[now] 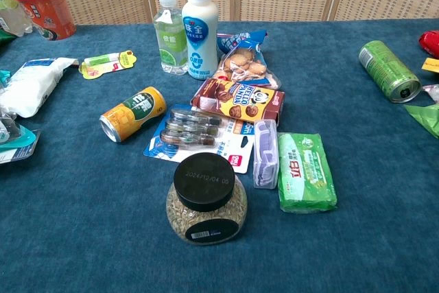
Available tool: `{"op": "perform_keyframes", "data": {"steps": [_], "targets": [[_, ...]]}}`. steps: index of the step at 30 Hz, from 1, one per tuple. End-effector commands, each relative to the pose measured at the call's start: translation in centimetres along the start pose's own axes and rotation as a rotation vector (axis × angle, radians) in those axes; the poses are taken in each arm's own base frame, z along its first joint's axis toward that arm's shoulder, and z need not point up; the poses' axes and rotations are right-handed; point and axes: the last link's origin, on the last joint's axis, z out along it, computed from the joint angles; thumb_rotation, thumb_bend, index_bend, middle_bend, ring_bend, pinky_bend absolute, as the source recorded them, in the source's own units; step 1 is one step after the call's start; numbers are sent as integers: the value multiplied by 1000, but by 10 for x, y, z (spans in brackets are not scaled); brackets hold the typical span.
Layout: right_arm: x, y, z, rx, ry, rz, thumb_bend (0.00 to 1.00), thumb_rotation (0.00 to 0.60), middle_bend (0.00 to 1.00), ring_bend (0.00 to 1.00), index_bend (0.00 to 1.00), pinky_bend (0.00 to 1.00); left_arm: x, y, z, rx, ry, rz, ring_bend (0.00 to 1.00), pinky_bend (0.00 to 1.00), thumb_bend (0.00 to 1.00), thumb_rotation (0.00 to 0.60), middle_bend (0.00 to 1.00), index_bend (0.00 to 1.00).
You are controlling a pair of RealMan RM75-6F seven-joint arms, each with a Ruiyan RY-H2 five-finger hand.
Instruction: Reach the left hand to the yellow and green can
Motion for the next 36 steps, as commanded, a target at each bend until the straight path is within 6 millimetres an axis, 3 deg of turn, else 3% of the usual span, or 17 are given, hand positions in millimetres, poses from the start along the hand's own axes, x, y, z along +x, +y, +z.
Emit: {"op": "perform_keyframes", "data": {"steps": [1,9,20,36], "targets": [[-1,-1,1,-4,0,6,86,600,41,0,0,0,-3,0,4,-1,-8,-3,0,0,2,600,0,0],[-4,1,-2,-11,-11,23,86,600,40,0,0,0,-5,7,21,5,-46,-43,0,0,2,600,0,0],[-3,6,-3,-16,-18,45,86,600,39,0,0,0,-15,47,80,-11,-152,-173,0,0,3,600,0,0],[3,21,-4,-58,-16,70,87,600,37,0,0,0,-77,101,158,-12,-344,-256,0,0,17,600,0,0]]}}
